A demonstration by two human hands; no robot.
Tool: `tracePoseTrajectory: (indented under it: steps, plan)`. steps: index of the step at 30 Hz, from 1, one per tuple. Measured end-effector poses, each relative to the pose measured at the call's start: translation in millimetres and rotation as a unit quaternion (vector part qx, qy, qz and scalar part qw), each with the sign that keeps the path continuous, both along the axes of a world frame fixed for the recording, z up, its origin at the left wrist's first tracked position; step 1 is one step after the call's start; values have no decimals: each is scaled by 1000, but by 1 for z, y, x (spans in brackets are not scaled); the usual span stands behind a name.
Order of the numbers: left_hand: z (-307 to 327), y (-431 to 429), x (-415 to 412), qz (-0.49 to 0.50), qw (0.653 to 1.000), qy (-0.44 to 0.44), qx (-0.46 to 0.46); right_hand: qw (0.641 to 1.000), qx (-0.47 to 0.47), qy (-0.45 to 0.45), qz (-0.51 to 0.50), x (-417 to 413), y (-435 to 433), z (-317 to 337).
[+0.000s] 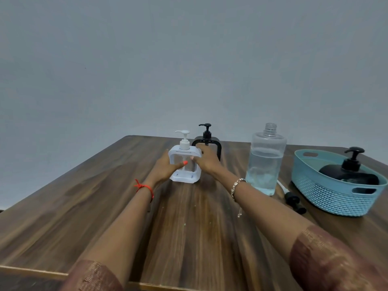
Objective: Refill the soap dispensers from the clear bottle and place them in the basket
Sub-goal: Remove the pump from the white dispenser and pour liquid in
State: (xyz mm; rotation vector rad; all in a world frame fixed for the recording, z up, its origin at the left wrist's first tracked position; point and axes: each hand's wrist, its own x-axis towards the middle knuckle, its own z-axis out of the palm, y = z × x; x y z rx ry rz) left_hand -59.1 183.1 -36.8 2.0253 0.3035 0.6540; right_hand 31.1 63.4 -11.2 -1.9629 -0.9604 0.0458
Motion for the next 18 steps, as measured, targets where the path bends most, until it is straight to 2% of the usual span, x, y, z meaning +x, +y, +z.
tracePoseTrajectory:
  steps: [5, 11, 18]
  plan:
    - [-5, 4, 7, 37, 999, -12, -18, 999, 38, 33, -10, 5, -12, 8]
    - [11, -16, 13, -29, 997, -58, -42, 993, 54, 104, 17, 12, -44, 33]
    - [29, -49, 22, -28, 989, -114, -91, 996, 68, 54, 29, 13, -93, 67]
